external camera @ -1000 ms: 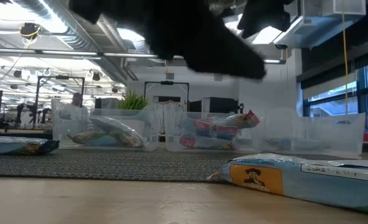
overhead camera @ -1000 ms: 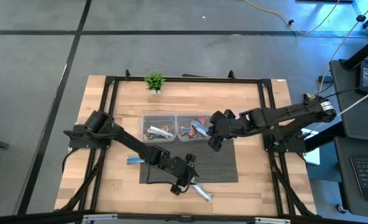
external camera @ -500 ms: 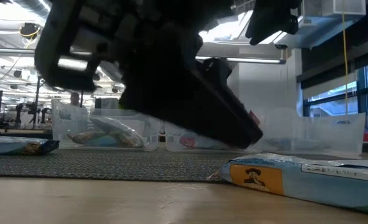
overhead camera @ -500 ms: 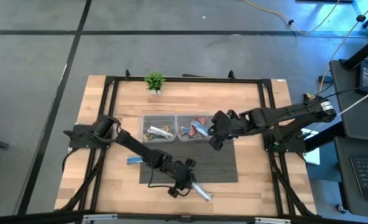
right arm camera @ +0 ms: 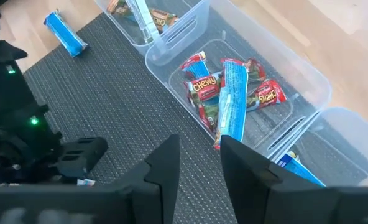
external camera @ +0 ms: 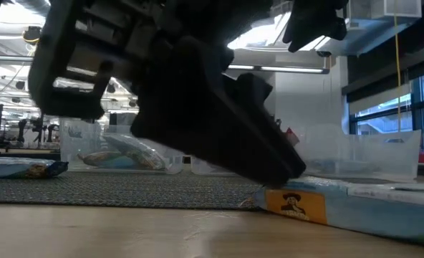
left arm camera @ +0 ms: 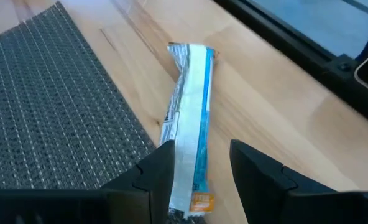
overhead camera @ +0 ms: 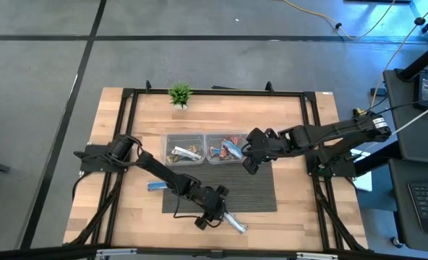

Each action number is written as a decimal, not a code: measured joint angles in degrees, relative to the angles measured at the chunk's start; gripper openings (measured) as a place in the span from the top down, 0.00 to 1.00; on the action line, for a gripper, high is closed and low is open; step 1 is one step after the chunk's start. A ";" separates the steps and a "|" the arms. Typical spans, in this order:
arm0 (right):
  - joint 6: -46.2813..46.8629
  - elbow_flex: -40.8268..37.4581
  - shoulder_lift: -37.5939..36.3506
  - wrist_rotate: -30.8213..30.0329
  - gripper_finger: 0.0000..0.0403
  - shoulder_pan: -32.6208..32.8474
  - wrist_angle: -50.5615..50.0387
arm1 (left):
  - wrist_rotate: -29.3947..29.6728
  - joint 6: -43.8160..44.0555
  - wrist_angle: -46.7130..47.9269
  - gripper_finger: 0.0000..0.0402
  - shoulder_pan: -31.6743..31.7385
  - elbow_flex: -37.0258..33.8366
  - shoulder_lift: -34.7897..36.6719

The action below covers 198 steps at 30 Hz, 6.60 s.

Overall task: Pick and place Granola Bars by type
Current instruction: Put the yellow granola bar into the left transparent bin

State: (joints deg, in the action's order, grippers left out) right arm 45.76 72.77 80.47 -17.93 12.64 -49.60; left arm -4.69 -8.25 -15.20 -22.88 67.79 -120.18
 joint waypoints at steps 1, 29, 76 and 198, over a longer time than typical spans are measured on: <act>0.41 0.00 0.00 0.00 0.70 -0.02 -0.02 | -0.22 0.02 -0.20 0.63 0.13 0.00 -0.23; 1.90 0.00 0.02 -1.93 0.70 -0.02 7.08 | 10.11 0.11 -4.01 0.72 0.97 -0.09 -1.13; 1.76 0.00 0.07 -5.60 0.70 5.62 6.95 | -1.43 -12.33 -3.99 0.36 3.10 1.08 1.14; 1.81 -0.02 0.13 -3.76 0.70 7.85 5.20 | 27.69 36.47 46.55 0.79 21.93 -30.60 48.90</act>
State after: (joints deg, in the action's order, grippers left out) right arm 47.57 72.75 80.60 -21.69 20.49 -44.40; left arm 23.00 28.22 31.35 -0.95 37.19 -71.29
